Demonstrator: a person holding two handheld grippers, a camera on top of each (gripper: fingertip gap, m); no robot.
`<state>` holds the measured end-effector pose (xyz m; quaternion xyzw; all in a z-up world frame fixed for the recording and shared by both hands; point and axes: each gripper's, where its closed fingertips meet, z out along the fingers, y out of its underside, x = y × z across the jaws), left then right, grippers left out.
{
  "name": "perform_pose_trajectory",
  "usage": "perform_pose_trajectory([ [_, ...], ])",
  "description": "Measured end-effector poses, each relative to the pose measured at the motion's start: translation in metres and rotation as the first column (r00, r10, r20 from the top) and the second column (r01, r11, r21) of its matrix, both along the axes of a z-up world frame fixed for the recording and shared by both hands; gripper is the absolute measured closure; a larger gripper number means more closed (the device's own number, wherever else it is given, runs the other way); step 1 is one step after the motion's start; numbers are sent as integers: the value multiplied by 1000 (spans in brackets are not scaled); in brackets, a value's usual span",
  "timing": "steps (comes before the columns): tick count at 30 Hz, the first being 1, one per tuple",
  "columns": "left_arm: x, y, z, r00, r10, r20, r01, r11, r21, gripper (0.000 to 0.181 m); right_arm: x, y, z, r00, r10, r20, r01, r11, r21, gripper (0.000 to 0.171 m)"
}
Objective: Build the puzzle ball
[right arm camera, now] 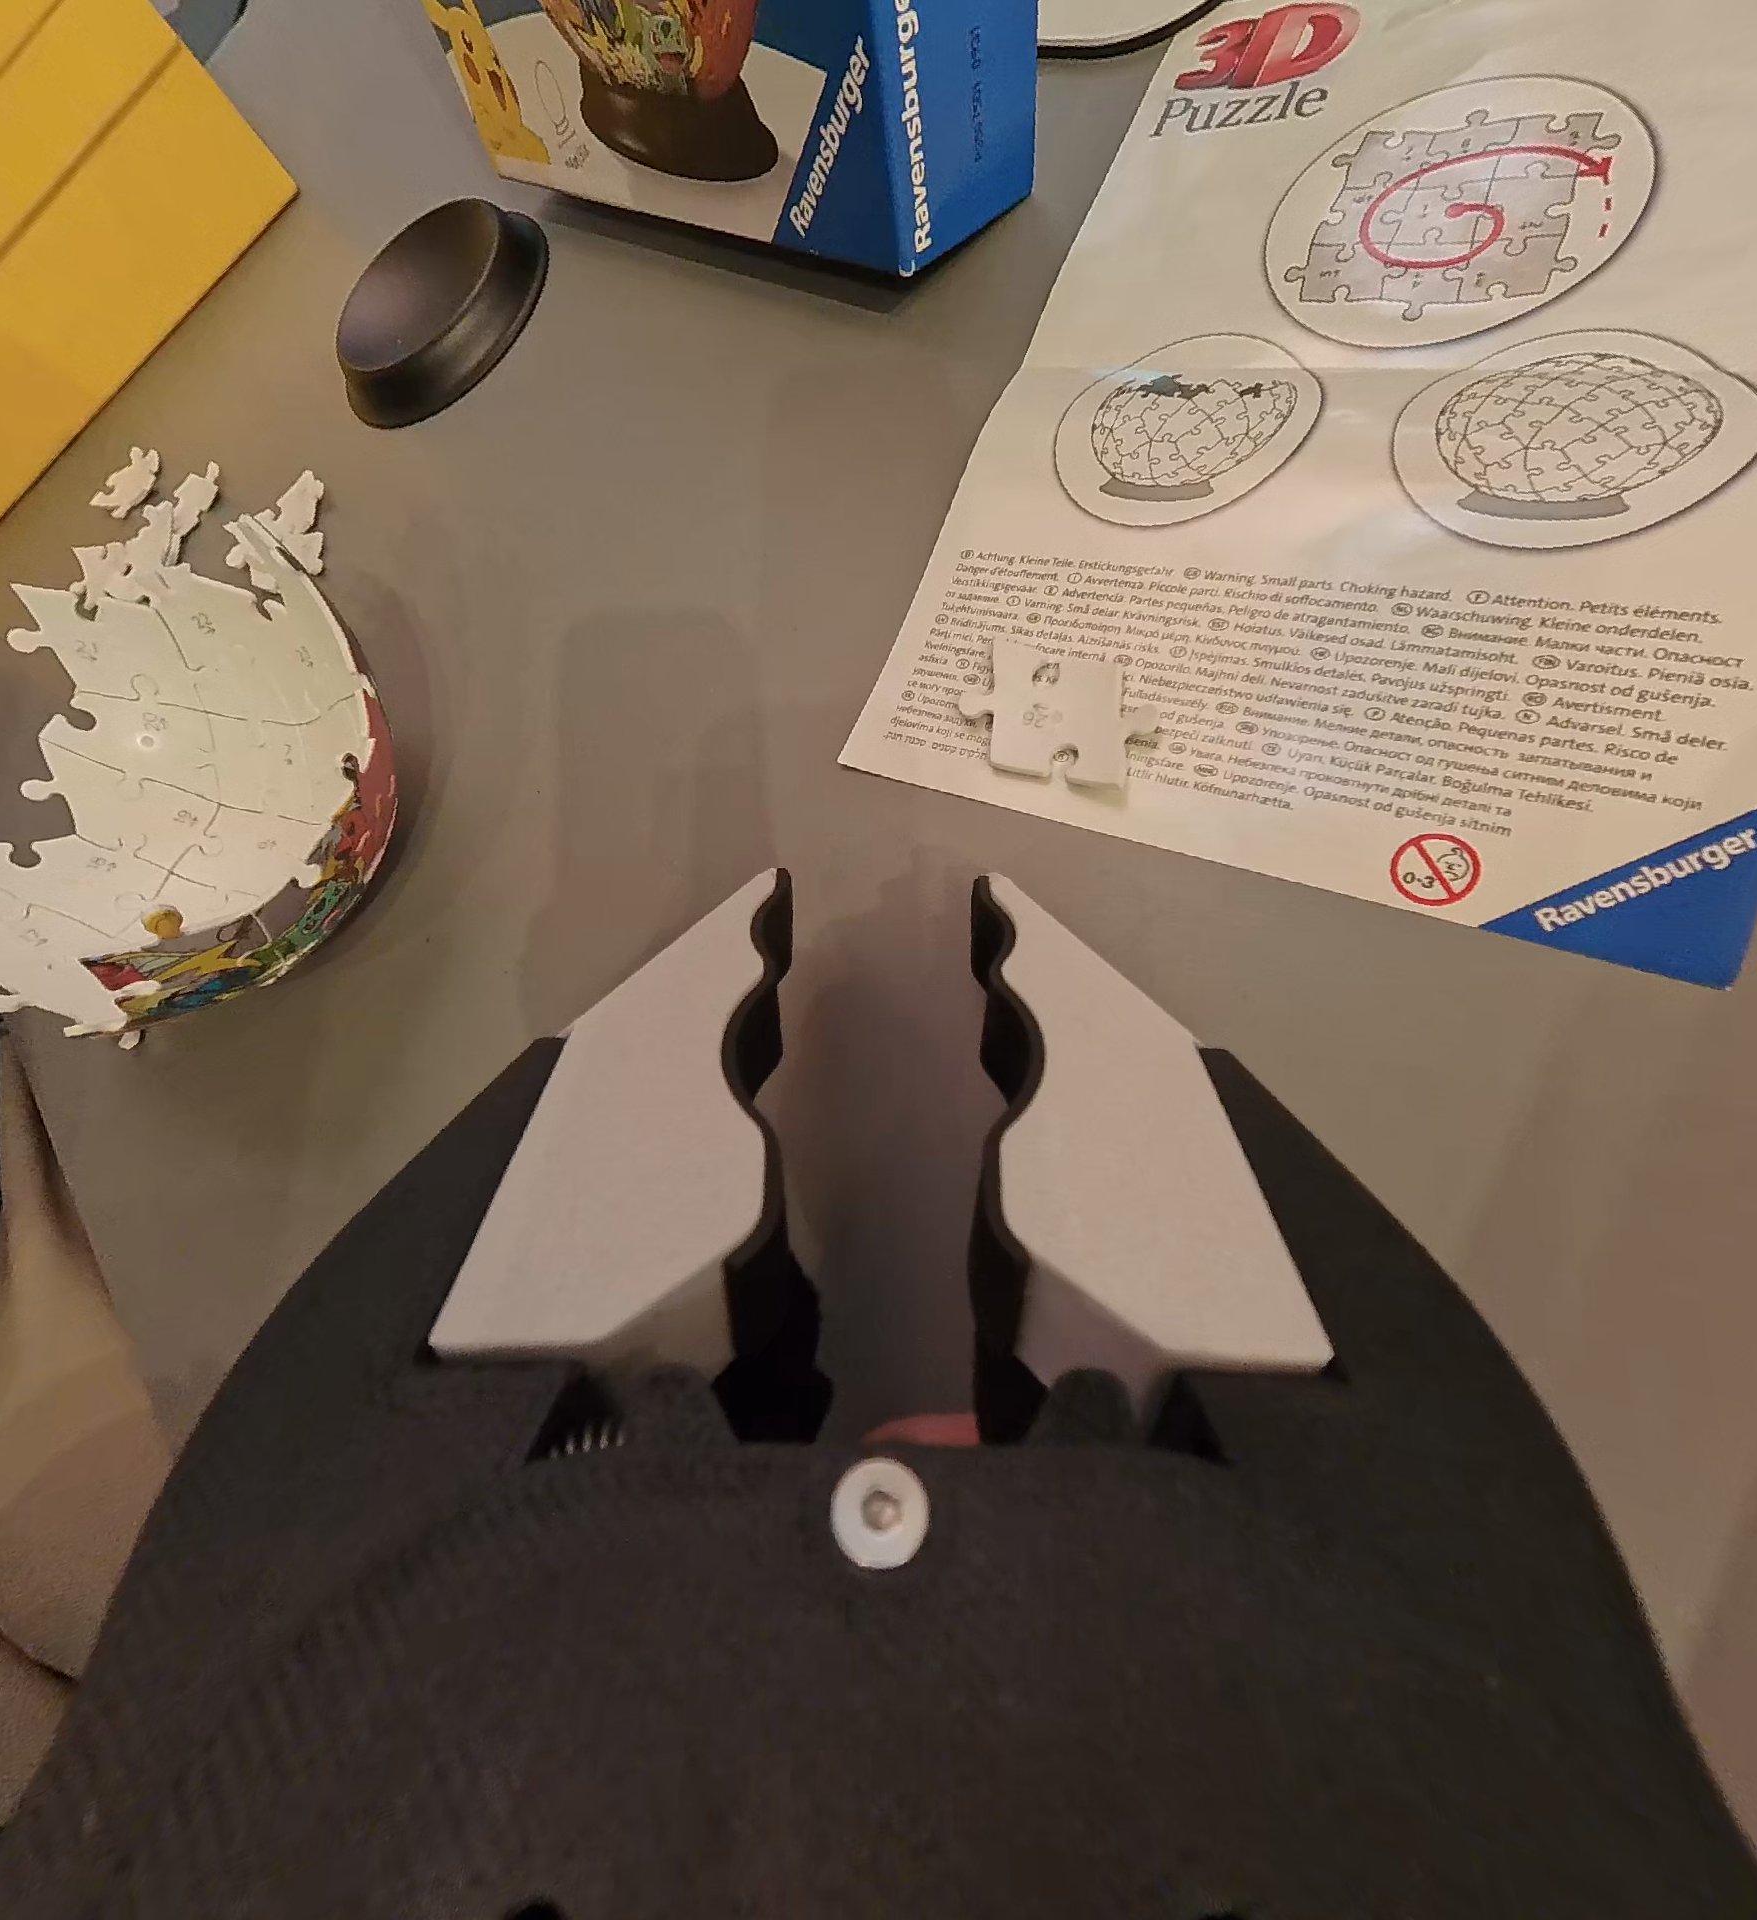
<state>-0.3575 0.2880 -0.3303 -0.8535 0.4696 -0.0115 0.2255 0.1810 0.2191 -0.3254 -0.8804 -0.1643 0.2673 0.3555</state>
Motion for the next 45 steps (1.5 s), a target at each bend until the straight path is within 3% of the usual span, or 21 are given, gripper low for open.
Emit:
perform_pose_trajectory([
  [8, -35, 8, 11, 993, 115, -31, -114, 993, 39, 141, 0, 0, 0, 1000, 2, 0, -2, 1000, 0, 138],
  [13, -19, 16, 13, 995, 101, -2, -101, 992, 77, 142, 0, 0, 0, 1000, 0, 2, 0, 1000, 1, 138],
  [18, -4, 34, 7, 985, 167, 42, -170, 980, 104, 141, 0, 0, 0, 1000, 1, 2, -1, 1000, 1, 138],
  [23, -6, 22, -1, 990, 143, 4, -143, 989, 44, 137, -1, -1, 0, 1000, 5, 1, -5, 1000, 2, 138],
  [35, -74, 14, 28, 955, 291, -55, -285, 953, 100, 138, -1, -1, 0, 1000, 6, 5, -6, 1000, 3, 138],
  [45, -91, 7, 58, 955, 296, -26, -289, 945, 153, 141, -1, 0, 0, 1000, 4, 5, -4, 1000, 2, 138],
])
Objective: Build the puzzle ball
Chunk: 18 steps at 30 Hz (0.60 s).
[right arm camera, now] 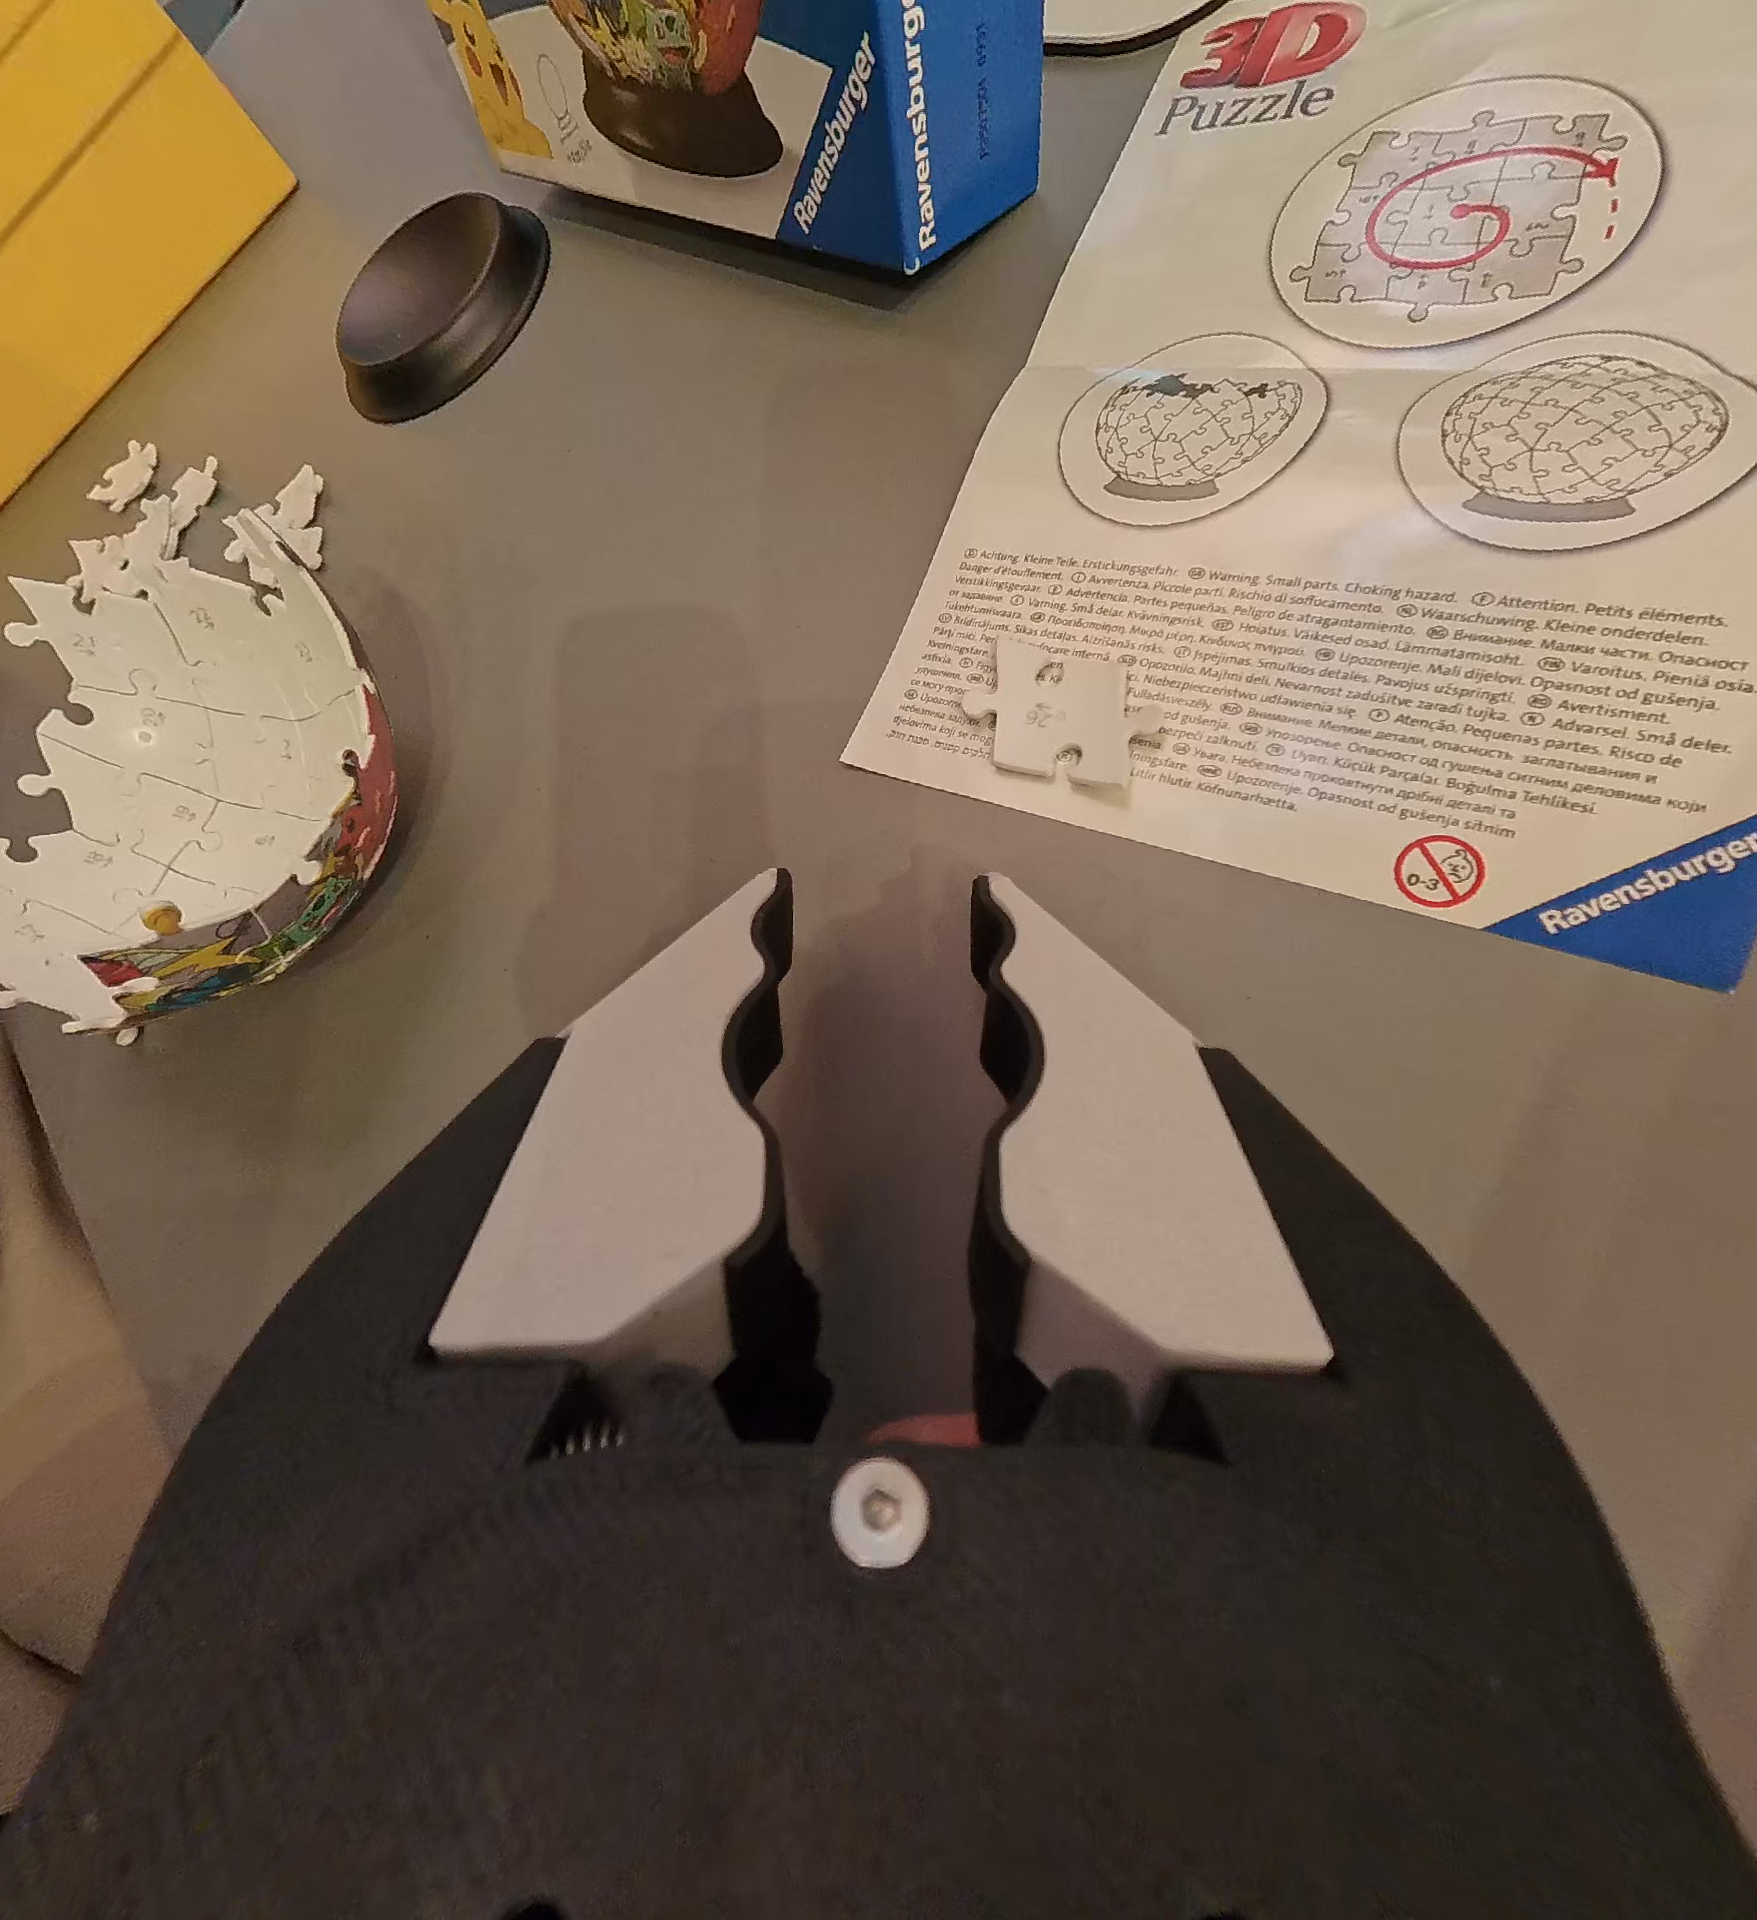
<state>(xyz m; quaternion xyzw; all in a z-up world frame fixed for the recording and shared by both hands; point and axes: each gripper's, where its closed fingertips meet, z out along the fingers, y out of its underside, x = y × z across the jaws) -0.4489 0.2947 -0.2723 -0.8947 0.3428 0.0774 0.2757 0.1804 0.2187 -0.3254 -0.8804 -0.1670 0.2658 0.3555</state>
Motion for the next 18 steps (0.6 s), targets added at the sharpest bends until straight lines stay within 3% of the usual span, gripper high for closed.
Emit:
perform_pose_trajectory([
  [5, -20, 6, 27, 997, 77, -2, -77, 992, 97, 142, 0, 0, 0, 1000, 4, 0, -4, 1000, 1, 137],
  [7, -8, 2, 28, 999, 30, 27, -32, 996, 86, 143, -1, -1, 0, 1000, 7, 1, -7, 1000, 2, 137],
  [10, 22, -1, 7, 996, -83, 26, 82, 996, 31, 141, -1, -1, 0, 1000, 9, 1, -9, 1000, 1, 137],
  [18, 41, 17, -59, 997, -76, -16, 74, 990, -119, 136, -3, -2, 0, 1000, 23, 0, -23, 1000, 2, 136],
])
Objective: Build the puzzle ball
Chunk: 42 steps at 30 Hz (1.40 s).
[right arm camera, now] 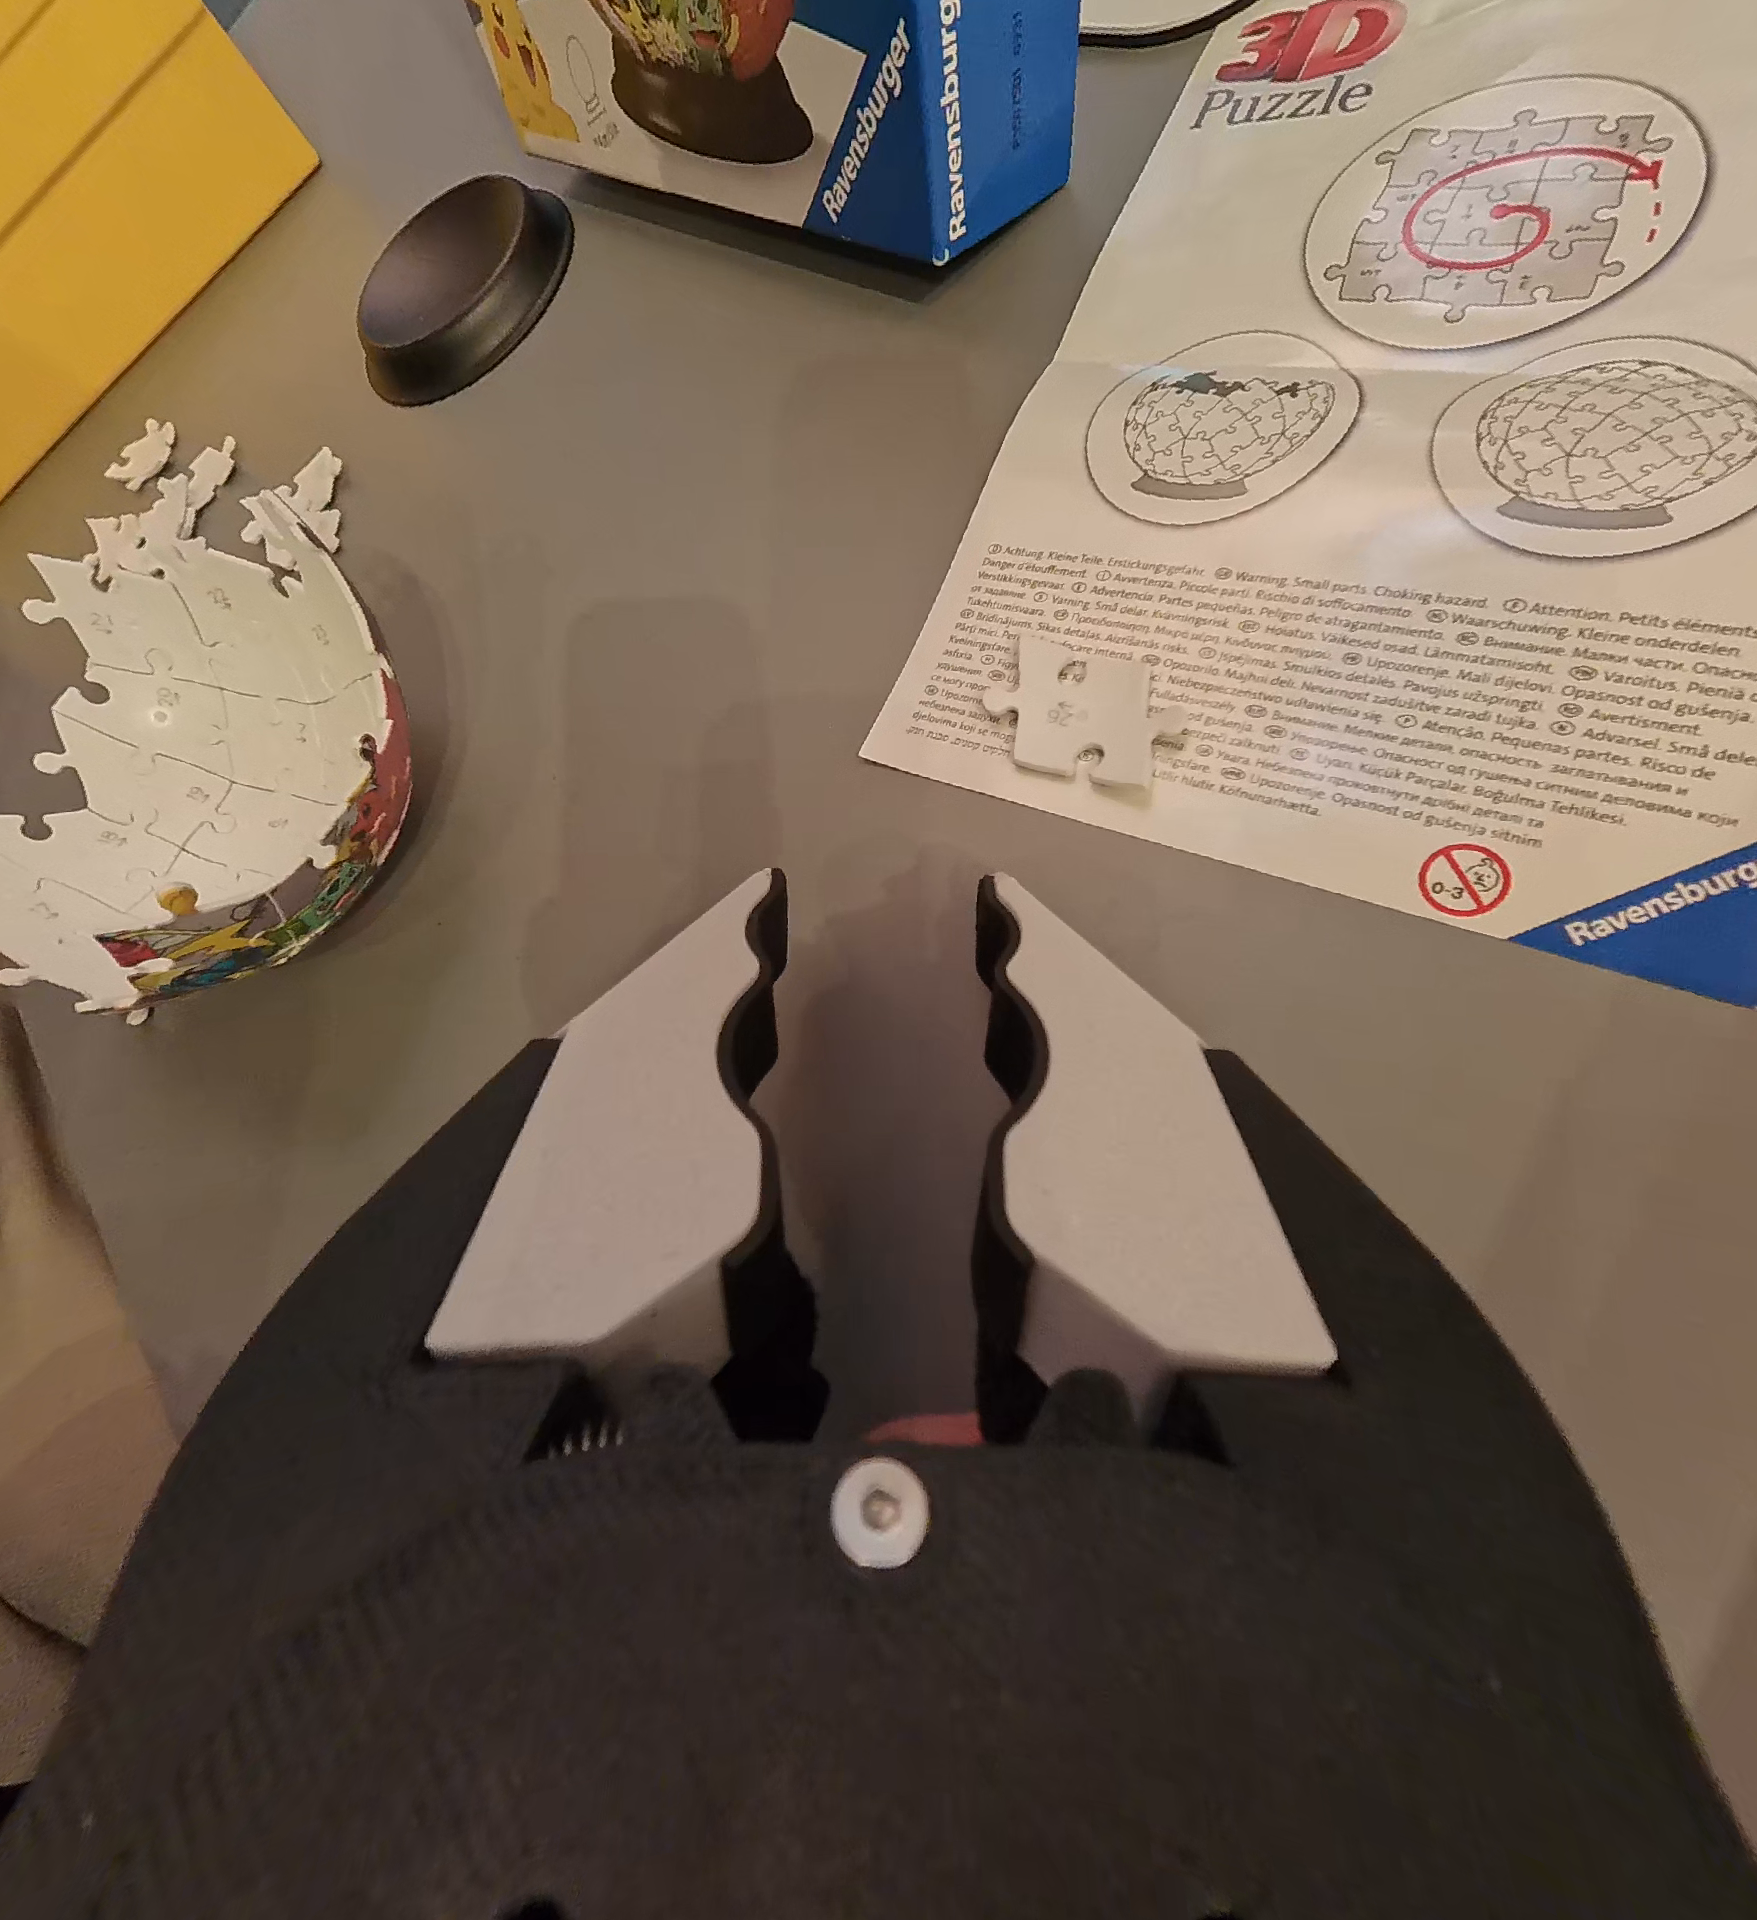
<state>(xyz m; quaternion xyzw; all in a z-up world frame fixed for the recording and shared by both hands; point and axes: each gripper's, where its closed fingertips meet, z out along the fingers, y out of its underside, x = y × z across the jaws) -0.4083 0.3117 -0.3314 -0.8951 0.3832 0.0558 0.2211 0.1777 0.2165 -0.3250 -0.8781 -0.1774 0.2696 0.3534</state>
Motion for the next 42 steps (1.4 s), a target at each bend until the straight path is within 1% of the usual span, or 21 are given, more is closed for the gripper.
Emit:
perform_pose_trajectory([
  [5, 0, -1, -3, 994, 53, 100, -48, 997, -52, 139, 0, 0, 0, 1000, 5, -6, -5, 1000, -2, 136],
  [6, 0, -1, -3, 992, 59, 108, -53, 997, -57, 147, 0, 0, 1, 1000, 5, -8, -5, 1000, -1, 136],
  [7, -1, -2, -4, 993, 61, 105, -55, 997, -58, 155, 0, 0, 1, 1000, 5, -11, -5, 1000, 0, 136],
  [9, -2, -1, -4, 993, 68, 96, -63, 996, -59, 164, 0, 0, 2, 1000, 6, -14, -6, 1000, 1, 136],
  [14, 0, -2, 0, 993, 60, 104, -55, 997, -46, 172, 0, -1, 2, 1000, 7, -18, -7, 1000, 2, 136],
  [18, -12, 3, 13, 991, 91, 94, -92, 996, 8, 178, -1, -1, 2, 1000, 7, -18, -7, 1000, 1, 136],
  [20, -18, 4, 19, 990, 107, 94, -110, 994, 23, 179, 0, -1, 2, 1000, 7, -18, -7, 1000, 1, 136],
  [23, -19, 3, 24, 991, 91, 100, -95, 995, 35, 179, 0, 0, 2, 1000, 6, -18, -6, 1000, 0, 136],
  [25, -9, -3, 22, 992, 38, 121, -41, 999, 19, 179, -1, -1, 1, 1000, 7, -16, -7, 1000, -1, 136],
  [28, -2, -11, 14, 996, 1, 89, 0, 1000, -16, 177, -1, -1, 1, 1000, 7, -15, -7, 1000, -1, 136],
  [33, -14, -5, 23, 995, 64, 80, -66, 998, 20, 179, -1, -1, 2, 1000, 8, -19, -8, 1000, 0, 136],
  [35, -17, -5, 25, 995, 69, 68, -71, 997, 27, 179, -1, -1, 2, 1000, 8, -19, -8, 1000, 0, 136],
  [38, -10, -9, 26, 996, 42, 77, -43, 999, 16, 179, -1, -1, 2, 1000, 8, -20, -8, 1000, 0, 136],
  [40, -2, -17, 23, 996, -5, 89, 7, 1000, -23, 179, -1, -1, 2, 1000, 8, -21, -8, 1000, 1, 136],
  [41, 5, -23, 20, 993, -31, 115, 38, 997, -60, 176, -1, -1, 2, 1000, 9, -21, -9, 1000, 1, 136],
  [42, 8, -23, 19, 992, -39, 124, 47, 997, -65, 164, -1, -1, 2, 1000, 9, -21, -9, 1000, 1, 136],
])
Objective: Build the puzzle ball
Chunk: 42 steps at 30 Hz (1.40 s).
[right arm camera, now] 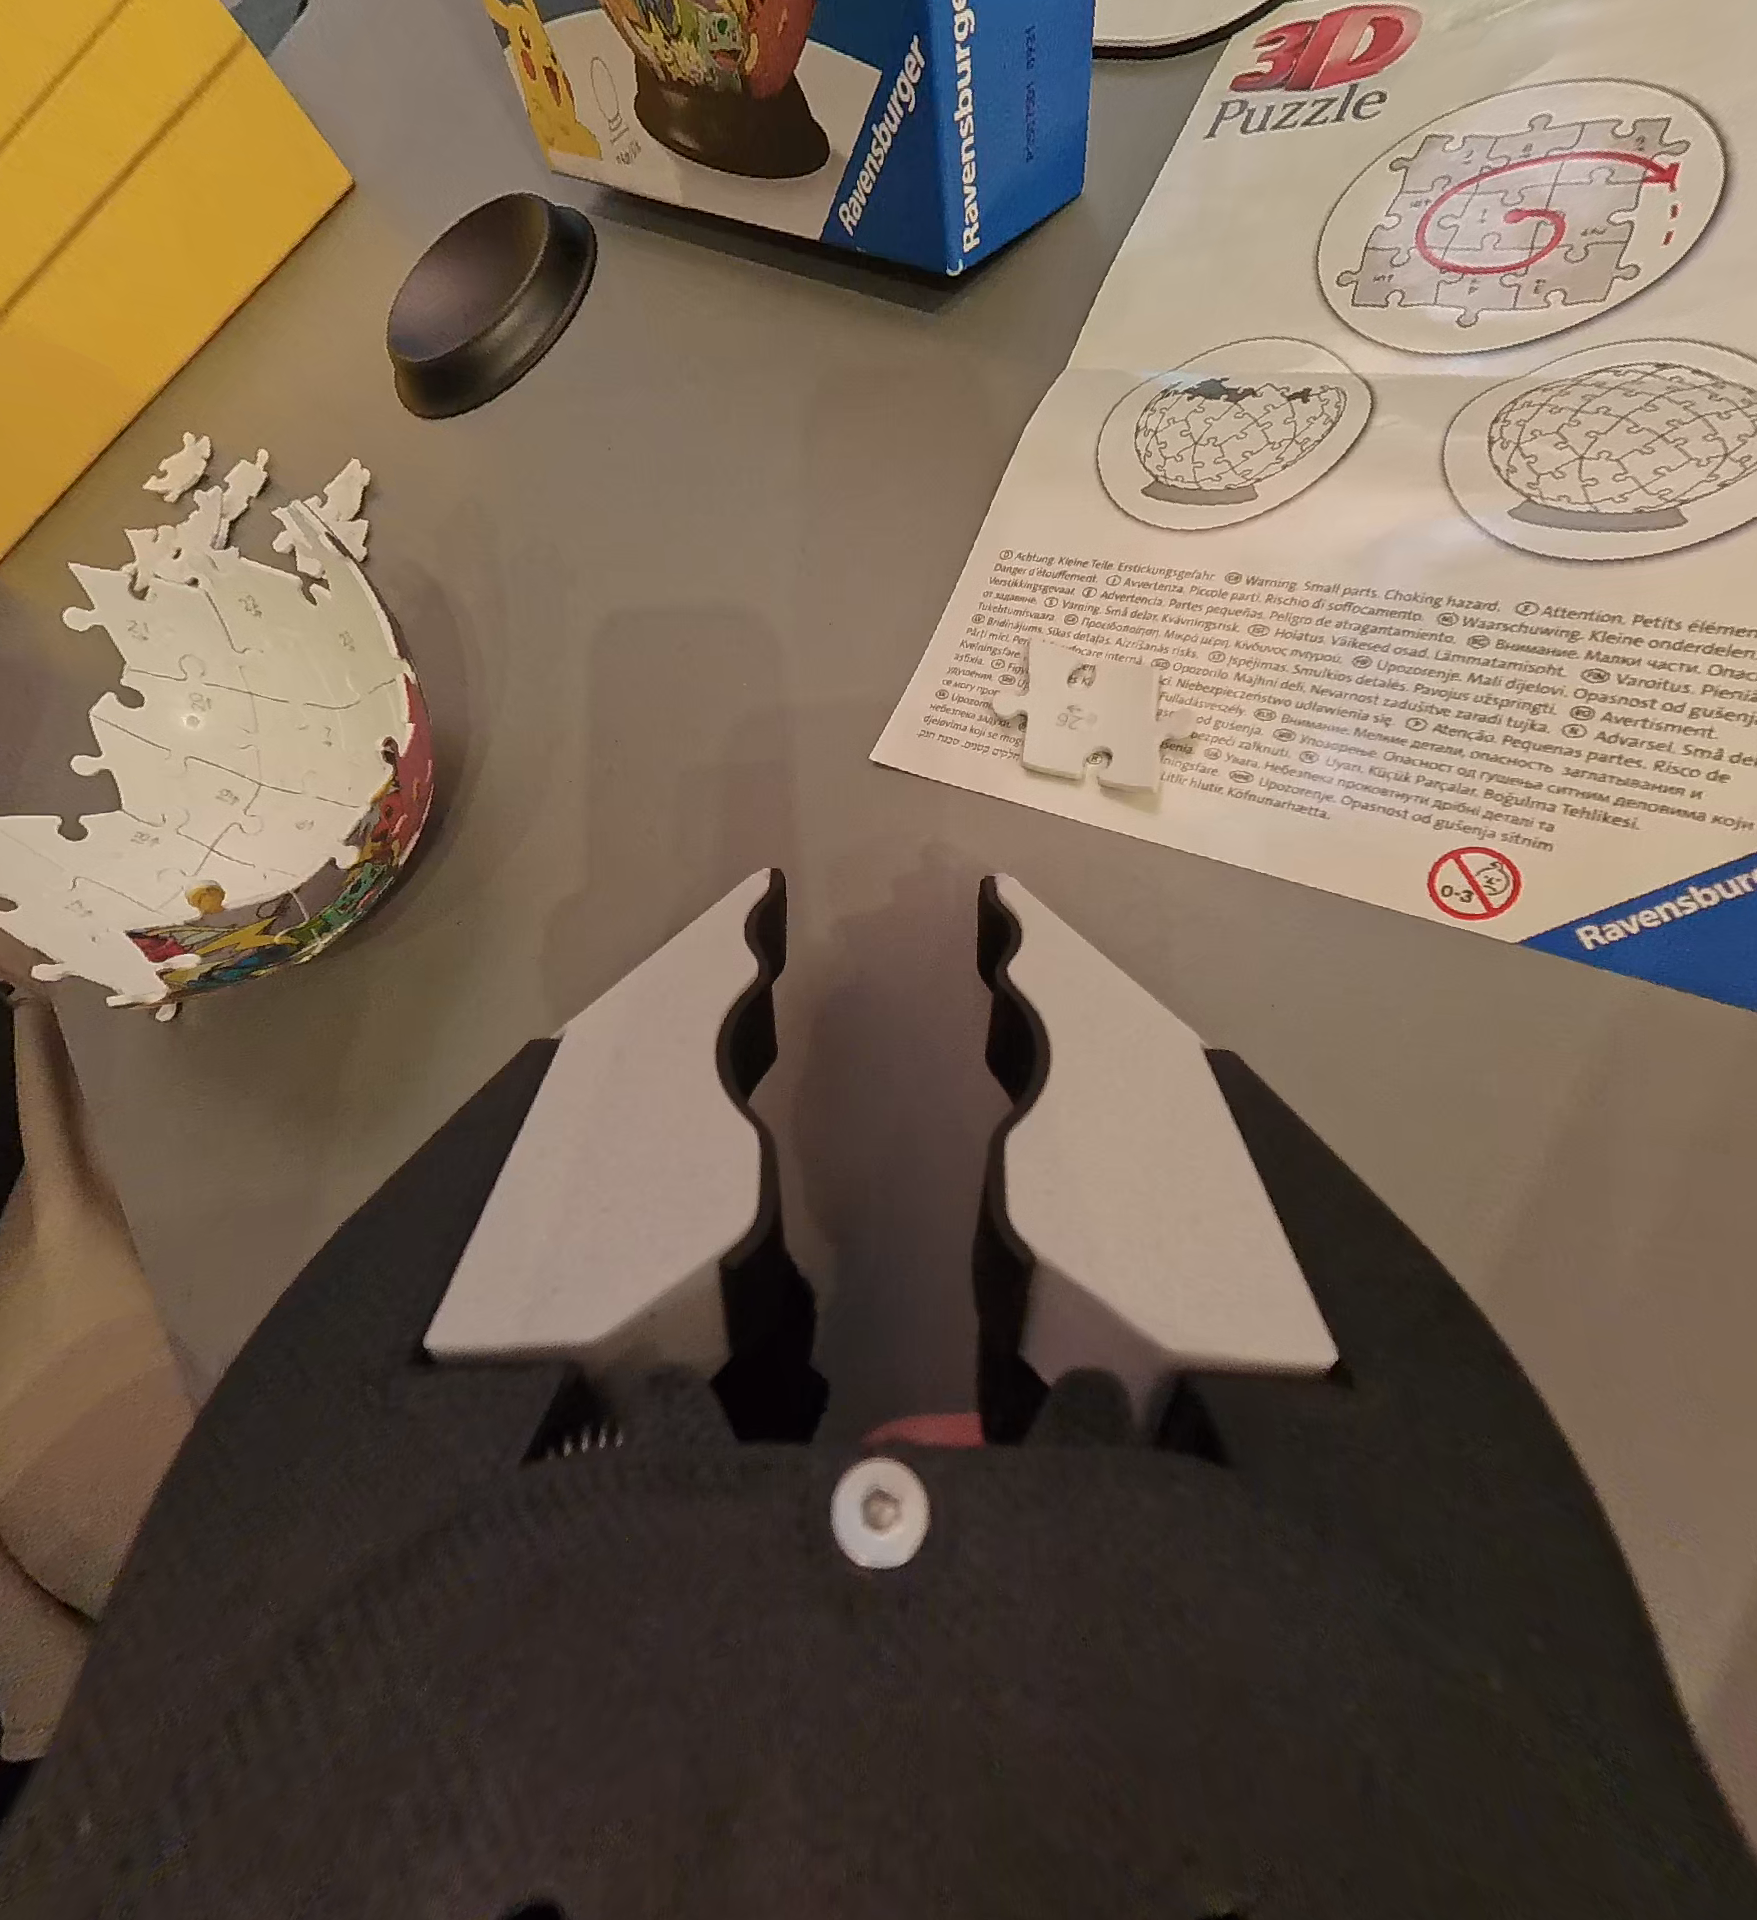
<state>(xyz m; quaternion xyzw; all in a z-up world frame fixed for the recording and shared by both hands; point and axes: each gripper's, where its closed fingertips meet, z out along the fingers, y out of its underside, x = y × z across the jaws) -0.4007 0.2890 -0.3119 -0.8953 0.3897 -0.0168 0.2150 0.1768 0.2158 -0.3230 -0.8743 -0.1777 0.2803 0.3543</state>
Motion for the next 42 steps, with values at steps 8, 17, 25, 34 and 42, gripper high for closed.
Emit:
perform_pose_trajectory([
  [8, -17, 29, -7, 985, 168, -33, -166, 984, 59, 146, 0, 0, 0, 1000, 2, -1, -2, 1000, 0, 136],
  [17, 9, 34, -21, 995, 96, 23, -96, 995, 30, 153, 0, 0, 1, 1000, 3, -4, -3, 1000, 2, 136],
  [25, -2, 22, 4, 995, 103, 9, -103, 992, 70, 144, -1, 0, 0, 1000, 6, -2, -6, 1000, -1, 136],
  [34, 52, 8, 97, 994, -9, 113, -27, 949, 315, 143, -2, -1, -2, 1000, 11, 14, -10, 1000, -9, 136],
  [42, 158, -51, 139, 953, -227, 199, 124, 897, 425, 145, -4, -2, -2, 999, 19, 39, -19, 1000, -5, 134],
])
